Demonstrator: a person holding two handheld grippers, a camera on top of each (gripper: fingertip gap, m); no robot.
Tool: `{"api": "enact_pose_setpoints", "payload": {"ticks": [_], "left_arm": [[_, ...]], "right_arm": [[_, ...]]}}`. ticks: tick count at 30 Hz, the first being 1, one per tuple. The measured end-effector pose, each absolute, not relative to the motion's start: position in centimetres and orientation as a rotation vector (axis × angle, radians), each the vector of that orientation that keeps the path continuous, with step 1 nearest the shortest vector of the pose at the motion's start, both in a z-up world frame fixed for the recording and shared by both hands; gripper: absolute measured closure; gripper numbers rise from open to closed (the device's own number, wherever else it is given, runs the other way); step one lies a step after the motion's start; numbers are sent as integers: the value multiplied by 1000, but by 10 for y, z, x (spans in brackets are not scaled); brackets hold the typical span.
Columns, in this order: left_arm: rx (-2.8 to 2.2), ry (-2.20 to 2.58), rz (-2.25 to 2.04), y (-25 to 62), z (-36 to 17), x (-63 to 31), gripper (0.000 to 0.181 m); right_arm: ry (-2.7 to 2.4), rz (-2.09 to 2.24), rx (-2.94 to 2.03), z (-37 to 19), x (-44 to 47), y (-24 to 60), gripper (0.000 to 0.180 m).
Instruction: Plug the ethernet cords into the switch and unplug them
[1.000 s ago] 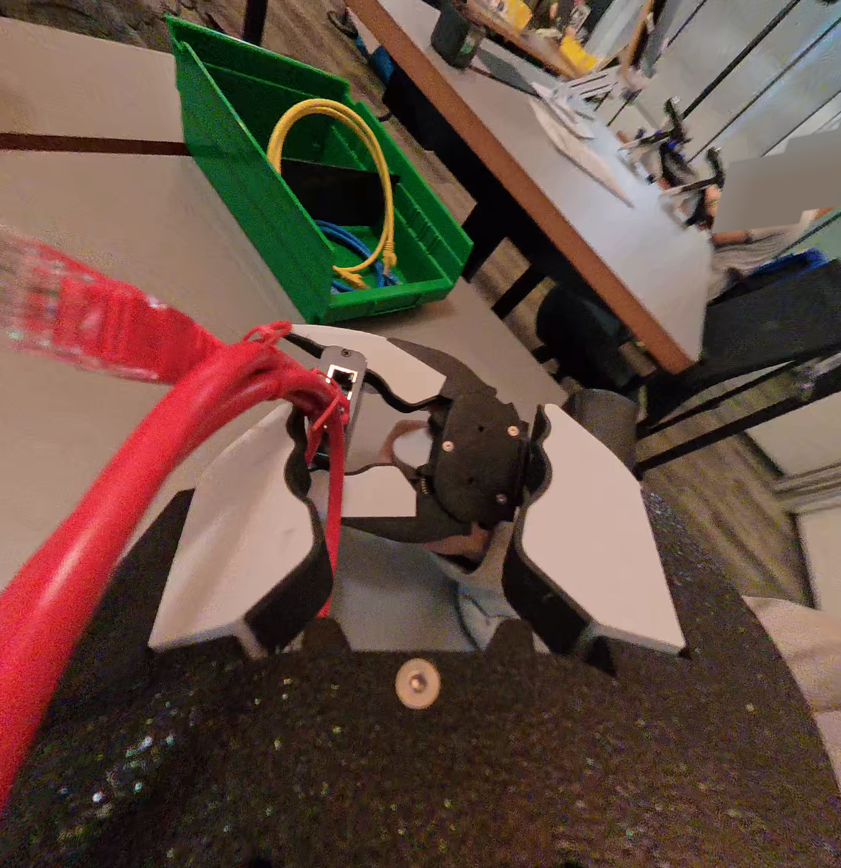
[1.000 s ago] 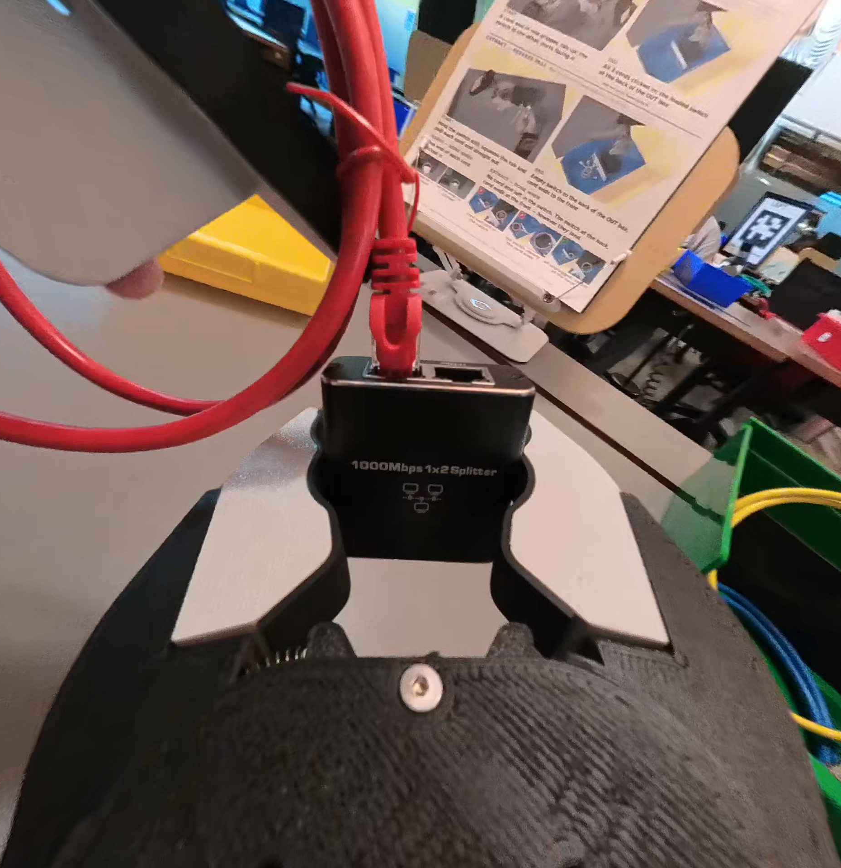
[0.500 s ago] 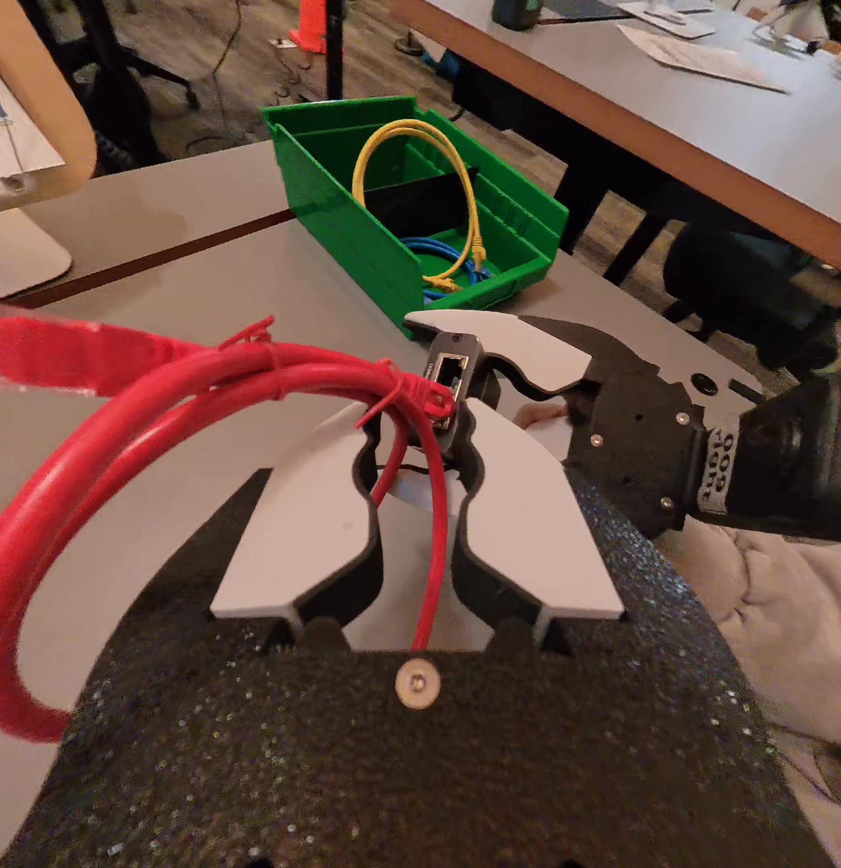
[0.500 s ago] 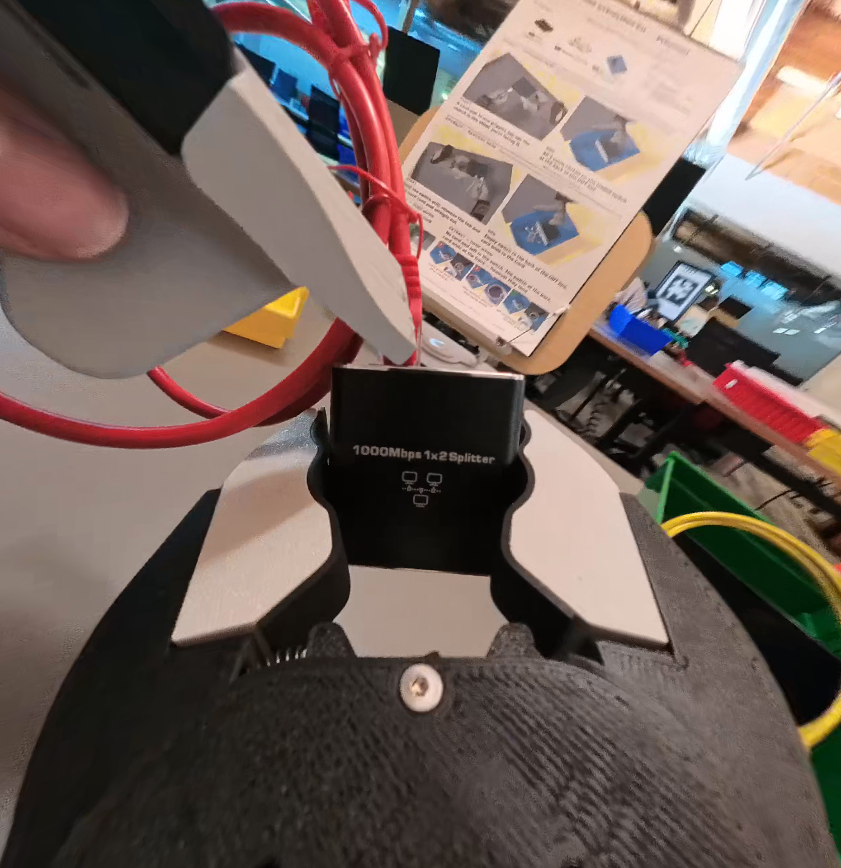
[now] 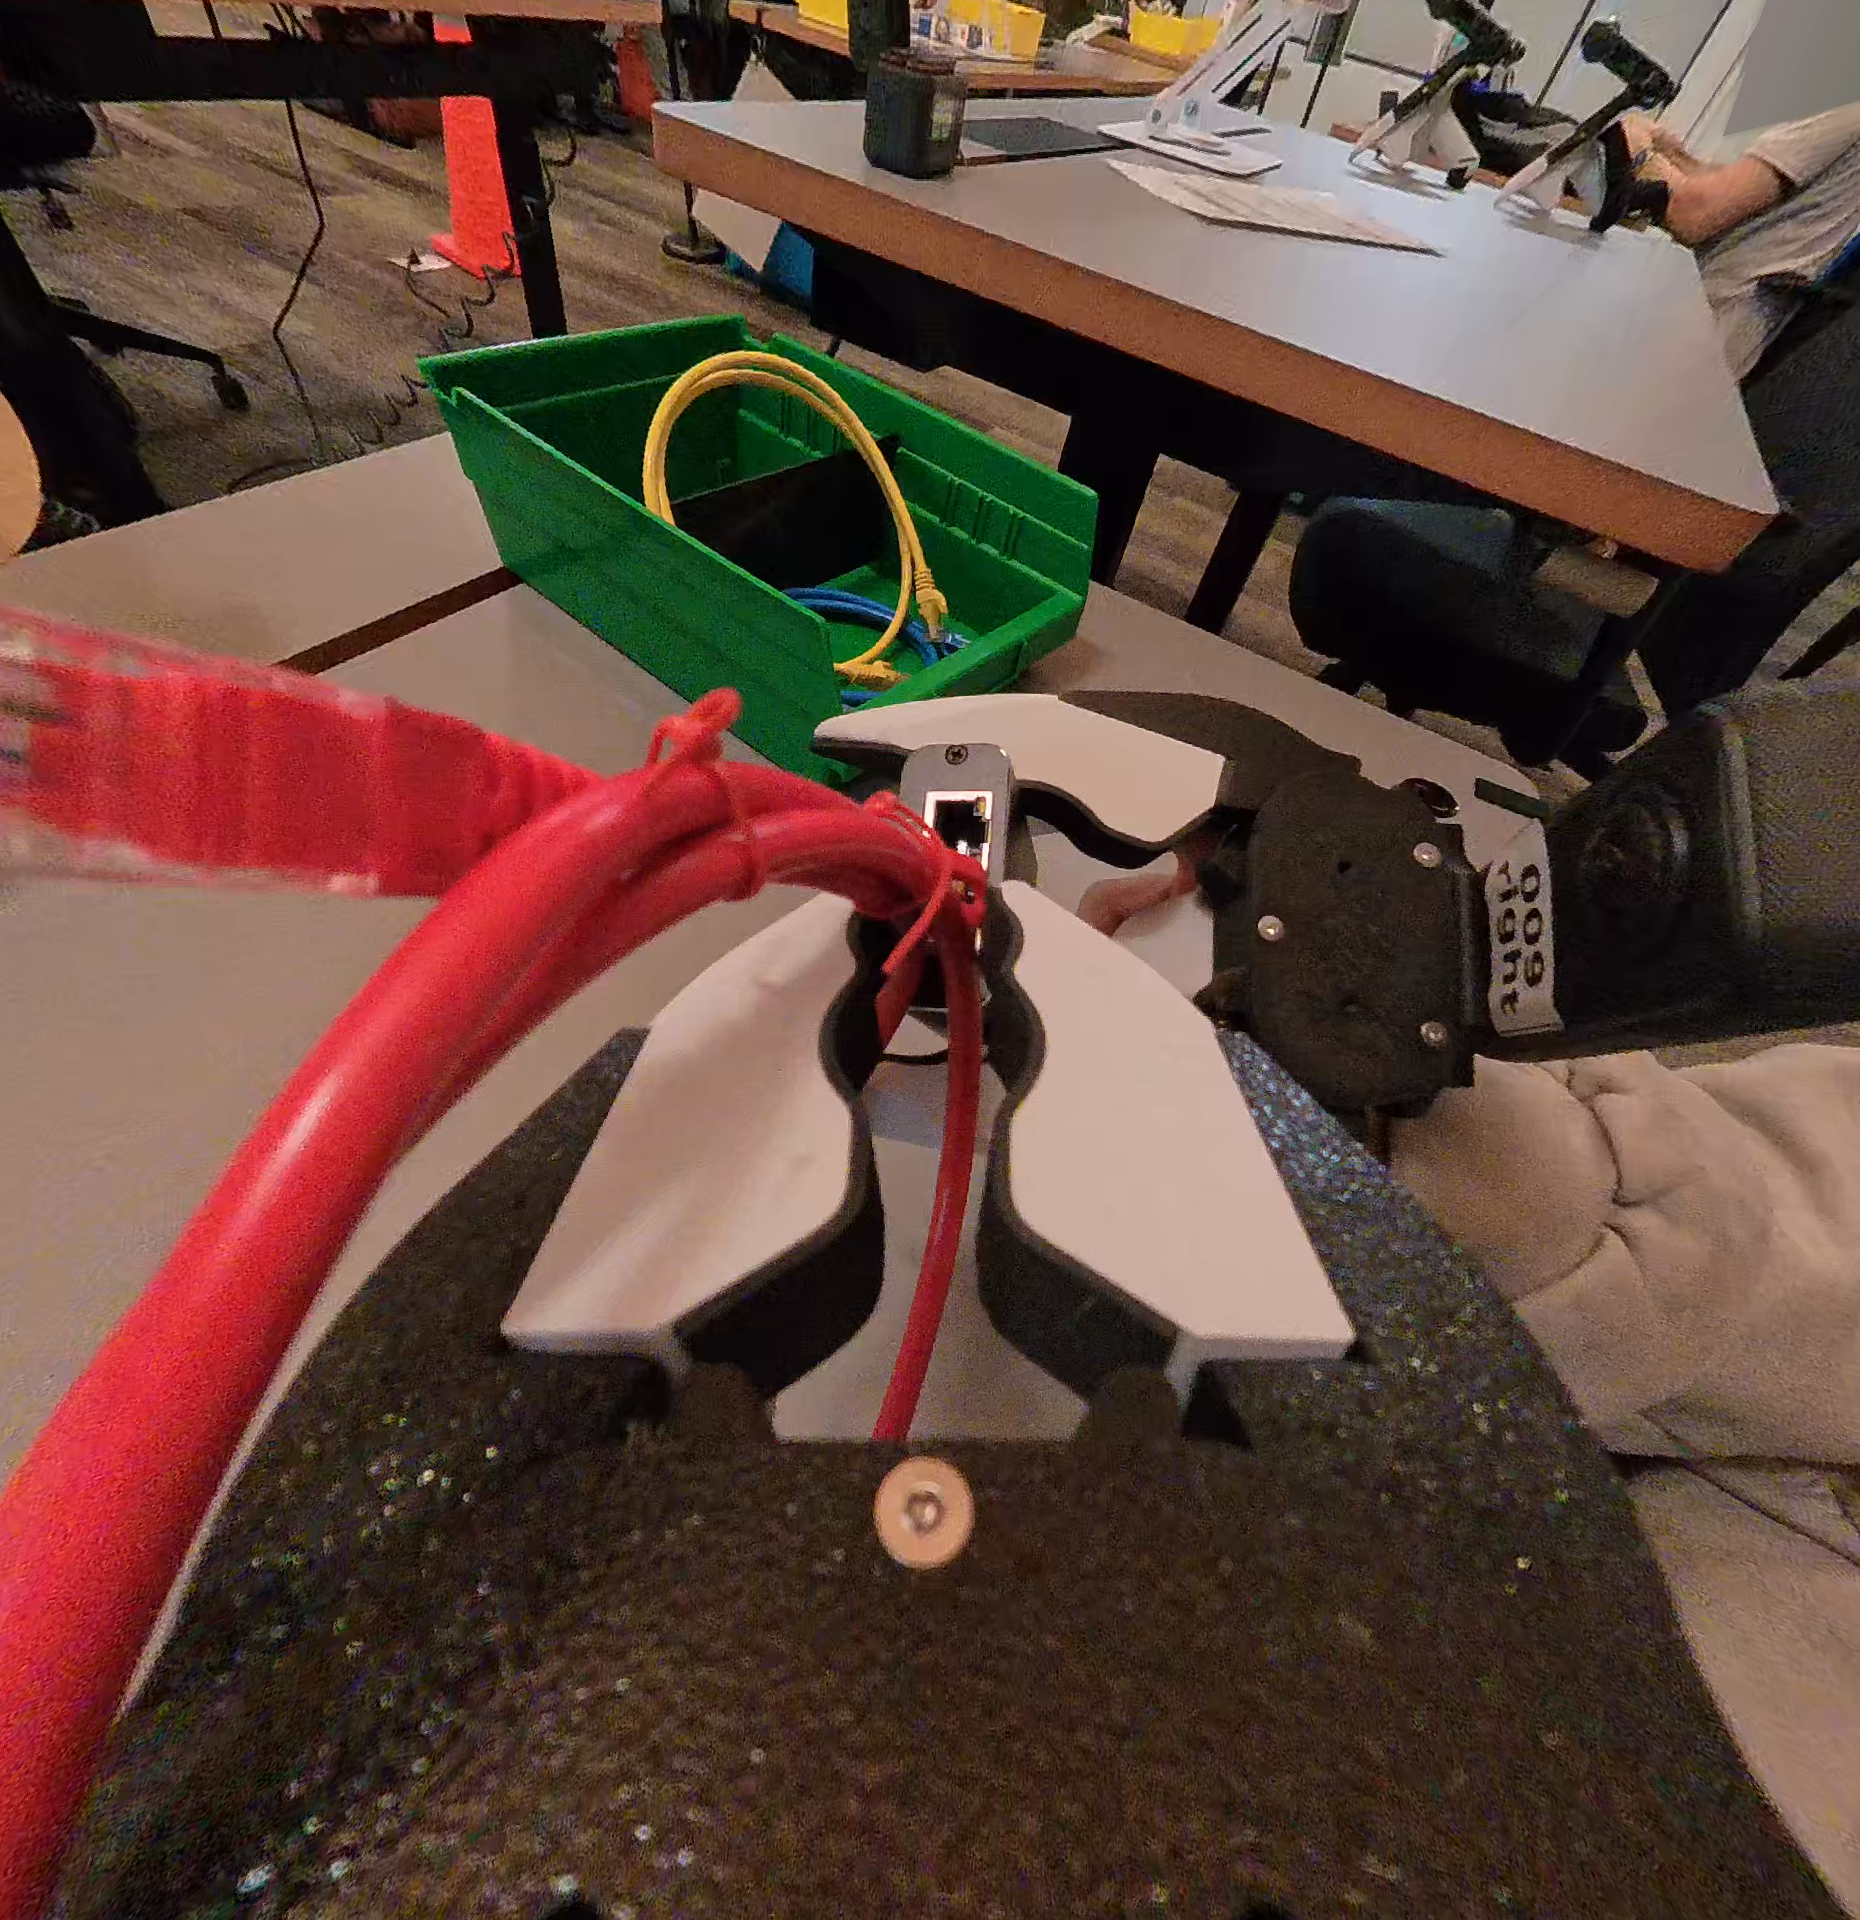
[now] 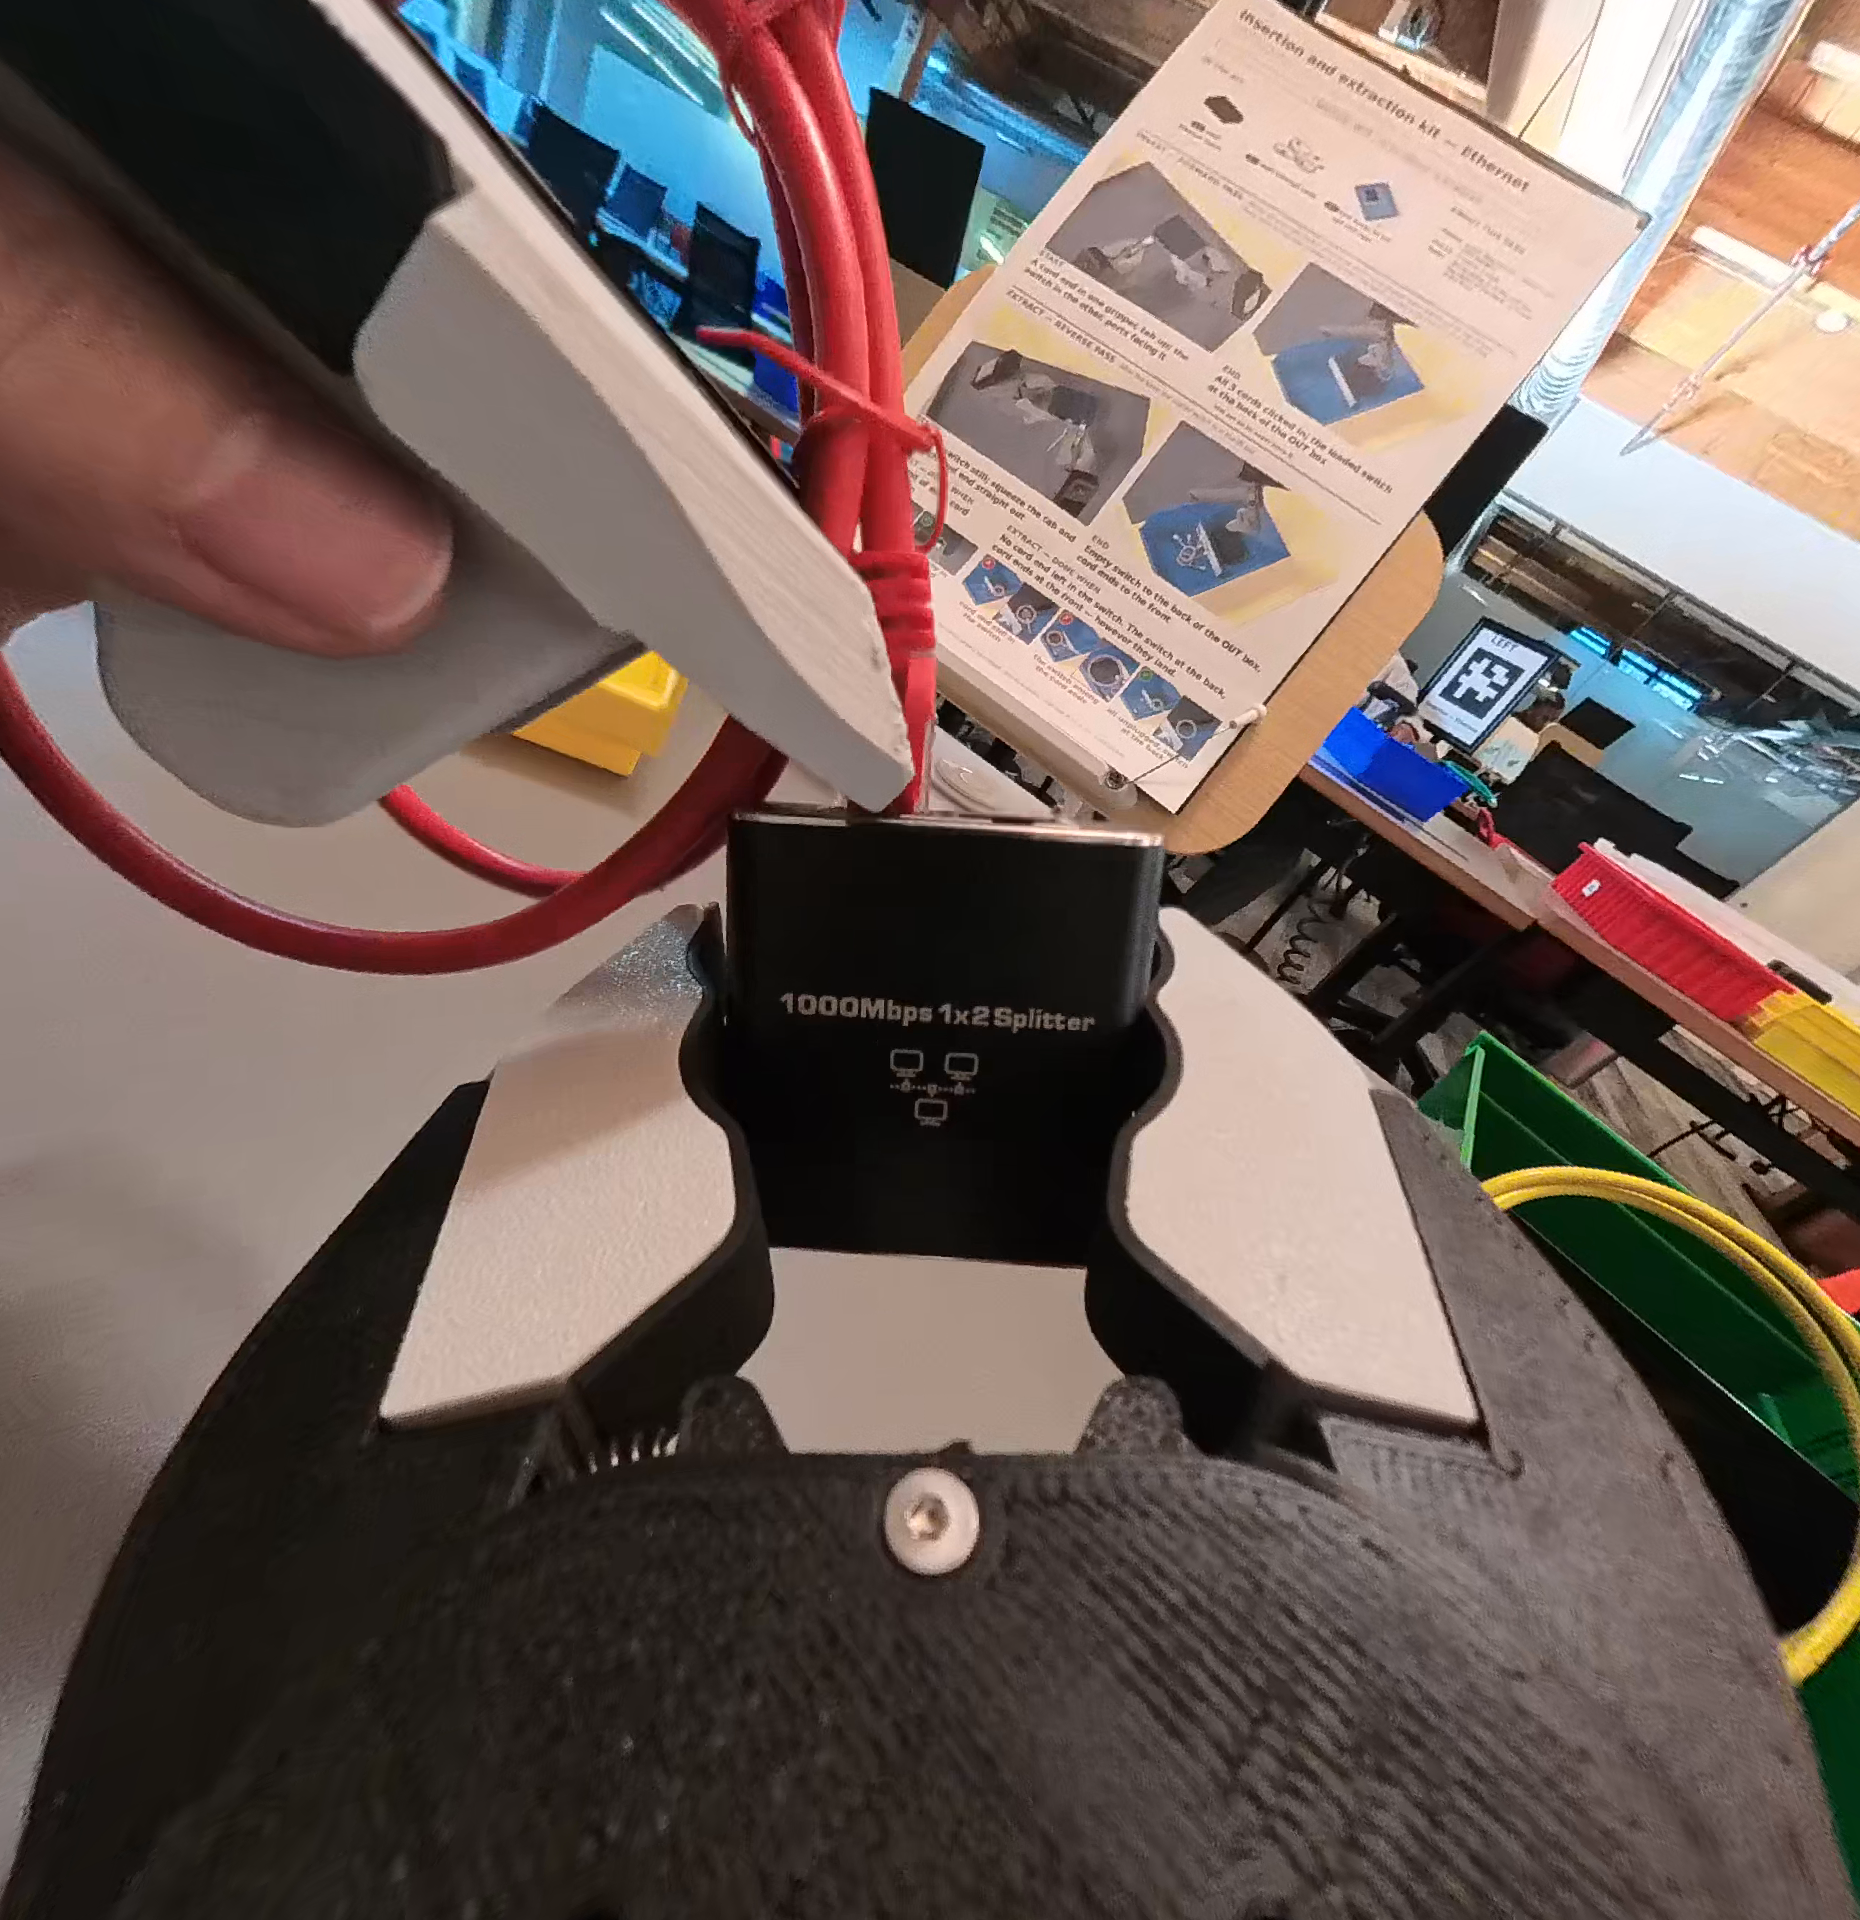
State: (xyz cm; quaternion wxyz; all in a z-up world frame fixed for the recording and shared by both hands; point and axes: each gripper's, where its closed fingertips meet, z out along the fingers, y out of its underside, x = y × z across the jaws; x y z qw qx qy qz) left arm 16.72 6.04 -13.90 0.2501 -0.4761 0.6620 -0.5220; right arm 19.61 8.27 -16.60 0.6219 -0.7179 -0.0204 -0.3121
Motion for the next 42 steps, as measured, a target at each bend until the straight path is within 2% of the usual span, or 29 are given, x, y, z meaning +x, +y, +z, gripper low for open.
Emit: {"api": "enact_pose_setpoints", "payload": {"ticks": [18, 42], "left_arm": [[-1265, 1757, -1736, 58, -147, 167, 167], [-1125, 1600, -1630, 60, -148, 167, 168]], "right_arm": [[-106, -935, -1661, -165, 200, 77, 104], [-90, -928, -1724, -170, 202, 78, 104]]}}
